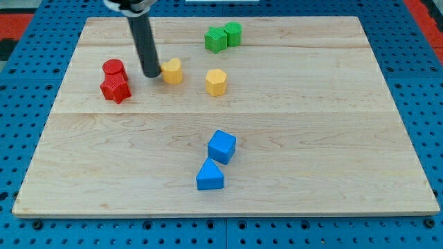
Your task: Push the red blocks diagonal top left to the blue blocks
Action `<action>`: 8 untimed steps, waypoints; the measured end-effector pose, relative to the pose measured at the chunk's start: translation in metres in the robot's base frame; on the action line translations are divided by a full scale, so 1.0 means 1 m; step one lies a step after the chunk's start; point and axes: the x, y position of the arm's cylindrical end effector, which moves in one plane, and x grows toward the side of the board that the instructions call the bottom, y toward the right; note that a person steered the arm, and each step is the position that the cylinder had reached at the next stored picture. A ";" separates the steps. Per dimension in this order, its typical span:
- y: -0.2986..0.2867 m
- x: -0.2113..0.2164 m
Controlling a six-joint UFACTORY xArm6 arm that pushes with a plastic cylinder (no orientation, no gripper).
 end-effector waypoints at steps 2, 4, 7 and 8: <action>-0.002 0.004; -0.086 -0.052; -0.076 0.041; -0.063 0.076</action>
